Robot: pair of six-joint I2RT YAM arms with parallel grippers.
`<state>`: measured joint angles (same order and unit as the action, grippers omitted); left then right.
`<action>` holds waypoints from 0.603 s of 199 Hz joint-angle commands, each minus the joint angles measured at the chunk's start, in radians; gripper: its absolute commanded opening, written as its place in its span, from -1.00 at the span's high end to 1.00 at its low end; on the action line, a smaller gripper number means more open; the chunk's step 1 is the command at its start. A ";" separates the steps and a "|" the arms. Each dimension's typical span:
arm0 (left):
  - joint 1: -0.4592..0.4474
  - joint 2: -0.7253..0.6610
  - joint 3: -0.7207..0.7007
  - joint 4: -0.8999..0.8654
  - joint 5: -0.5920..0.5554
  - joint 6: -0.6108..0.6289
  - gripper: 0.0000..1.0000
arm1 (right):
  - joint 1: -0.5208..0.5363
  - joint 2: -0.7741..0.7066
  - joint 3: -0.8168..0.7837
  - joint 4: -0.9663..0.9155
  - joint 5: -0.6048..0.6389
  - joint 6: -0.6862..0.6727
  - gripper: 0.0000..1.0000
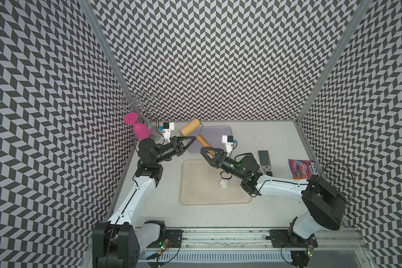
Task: Roll out the dumpling wrappers from the dough
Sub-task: Pick up the rolling pin from the center of the board.
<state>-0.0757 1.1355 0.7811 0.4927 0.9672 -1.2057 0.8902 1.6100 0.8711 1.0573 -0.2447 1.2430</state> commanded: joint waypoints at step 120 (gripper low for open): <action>0.010 -0.016 0.011 -0.002 0.001 0.047 1.00 | -0.034 0.046 0.091 0.038 -0.006 0.007 -0.24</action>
<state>-0.0711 1.1355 0.7811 0.4675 0.9627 -1.1873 0.8623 1.6421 0.9215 1.0565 -0.2432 1.2510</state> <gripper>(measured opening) 0.077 0.638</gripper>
